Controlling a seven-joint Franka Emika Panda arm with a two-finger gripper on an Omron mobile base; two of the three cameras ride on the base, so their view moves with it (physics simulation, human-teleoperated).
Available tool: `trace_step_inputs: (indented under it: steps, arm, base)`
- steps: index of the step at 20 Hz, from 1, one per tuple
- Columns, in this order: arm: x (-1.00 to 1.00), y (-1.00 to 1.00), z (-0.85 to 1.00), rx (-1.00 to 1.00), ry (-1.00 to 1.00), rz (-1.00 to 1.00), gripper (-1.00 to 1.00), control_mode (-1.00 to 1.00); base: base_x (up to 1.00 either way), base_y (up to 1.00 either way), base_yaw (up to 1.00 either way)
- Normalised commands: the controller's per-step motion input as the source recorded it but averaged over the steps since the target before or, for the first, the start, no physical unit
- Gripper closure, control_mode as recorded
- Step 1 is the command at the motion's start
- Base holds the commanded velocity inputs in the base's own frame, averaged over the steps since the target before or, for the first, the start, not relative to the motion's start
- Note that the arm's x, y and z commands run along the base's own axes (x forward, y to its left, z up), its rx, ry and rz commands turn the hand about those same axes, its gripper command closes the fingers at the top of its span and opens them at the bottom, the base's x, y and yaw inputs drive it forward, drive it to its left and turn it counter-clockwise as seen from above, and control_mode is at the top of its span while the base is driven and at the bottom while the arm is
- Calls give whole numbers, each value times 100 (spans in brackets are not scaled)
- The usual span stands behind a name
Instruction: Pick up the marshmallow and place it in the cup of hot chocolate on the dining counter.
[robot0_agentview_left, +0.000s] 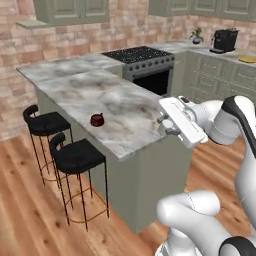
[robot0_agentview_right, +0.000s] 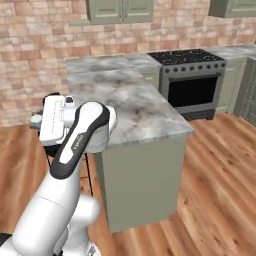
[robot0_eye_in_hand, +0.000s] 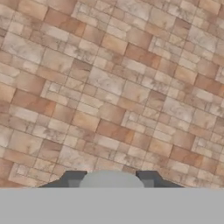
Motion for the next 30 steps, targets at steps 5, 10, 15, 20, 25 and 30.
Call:
trace_step_inputs:
  steps: [5, 10, 15, 20, 25, 30]
  arm:
    - [0, 0, 0, 0, 0, 0, 100, 100]
    - [0, 0, 0, 0, 0, 0, 100, 100]
    - [0, 0, 0, 0, 0, 0, 100, 100]
    - [0, 0, 0, 0, 0, 0, 100, 100]
    - [0, 0, 0, 0, 0, 0, 100, 100]
    - [0, 0, 0, 0, 0, 0, 100, 100]
  base:
    - [-37, 100, -50]
    - [-14, 100, -45]
    - [1, 100, -43]
    - [18, 100, -42]
    - [25, 90, -43]
    - [13, 100, -44]
